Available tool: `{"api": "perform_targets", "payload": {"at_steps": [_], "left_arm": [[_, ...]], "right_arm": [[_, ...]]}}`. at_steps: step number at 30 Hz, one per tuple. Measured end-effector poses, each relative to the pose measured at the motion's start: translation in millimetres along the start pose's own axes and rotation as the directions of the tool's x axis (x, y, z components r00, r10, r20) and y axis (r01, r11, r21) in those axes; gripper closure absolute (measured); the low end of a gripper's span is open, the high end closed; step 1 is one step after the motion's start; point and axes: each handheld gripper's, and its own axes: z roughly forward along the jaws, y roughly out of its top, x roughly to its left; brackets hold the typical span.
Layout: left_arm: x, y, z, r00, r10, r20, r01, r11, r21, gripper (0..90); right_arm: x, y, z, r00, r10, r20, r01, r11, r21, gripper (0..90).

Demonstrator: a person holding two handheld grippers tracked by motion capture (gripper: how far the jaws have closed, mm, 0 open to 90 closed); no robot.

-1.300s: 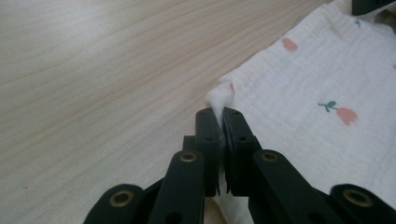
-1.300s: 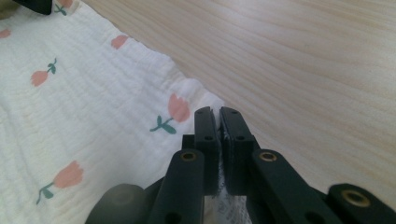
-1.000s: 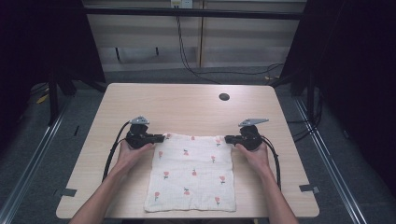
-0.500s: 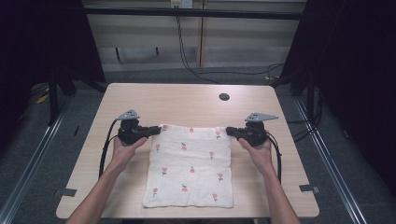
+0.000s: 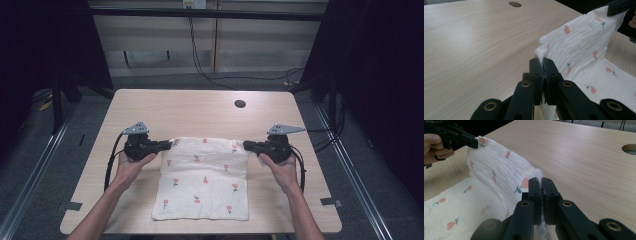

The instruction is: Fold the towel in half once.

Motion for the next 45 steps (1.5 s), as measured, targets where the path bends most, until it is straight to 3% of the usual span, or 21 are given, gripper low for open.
{"api": "perform_targets", "payload": {"at_steps": [7,13,21,27,29,32,35,37,45], "left_arm": [[-2.2,-2.2,-17.2,0.9999,-0.011,0.005,0.011,0.9996,-0.027,87.0],[-16.2,-8.1,-26.5,0.9995,0.014,0.030,-0.014,0.9999,-0.003,87.0],[-29.1,-11.2,-42.9,0.9982,0.038,0.046,-0.037,0.9992,-0.017,87.0],[-31.7,-13.8,-42.9,0.9977,0.047,0.048,-0.047,0.9989,-0.004,86.9],[-28.5,-21.4,-35.9,0.9981,0.046,0.041,-0.047,0.9988,0.018,86.9],[-26.7,-27.5,-33.2,0.9979,0.024,0.060,-0.026,0.9993,0.028,86.9],[-28.6,-28.7,-34.0,0.9974,0.032,0.064,-0.035,0.9985,0.041,86.9],[-30.6,-30.2,-36.3,0.9968,0.034,0.072,-0.037,0.9983,0.046,86.9],[-44.5,-34.8,-44.9,0.9951,0.044,0.089,-0.050,0.9964,0.068,86.8]], "right_arm": [[5.9,1.4,-1.3,0.9995,-0.001,-0.031,0.000,1.000,-0.010,87.3],[13.5,0.5,-7.4,0.9992,-0.009,-0.038,0.009,1.000,-0.005,87.3],[26.9,-0.6,-22.0,0.9987,-0.030,-0.042,0.030,0.999,0.009,87.3],[33.6,0.6,-18.7,0.9973,-0.044,-0.058,0.045,0.999,0.008,87.3],[33.0,-0.8,-15.3,0.9970,-0.044,-0.063,0.045,0.999,0.009,87.3],[32.2,-5.9,-9.1,0.9969,-0.034,-0.070,0.036,0.999,0.028,87.3],[33.9,-10.4,-7.5,0.9963,-0.041,-0.076,0.044,0.998,0.044,87.3],[37.9,-16.8,-9.0,0.9961,-0.052,-0.071,0.057,0.996,0.074,87.2],[43.7,-20.6,-20.6,0.9954,-0.067,-0.069,0.072,0.994,0.085,87.2]]}}
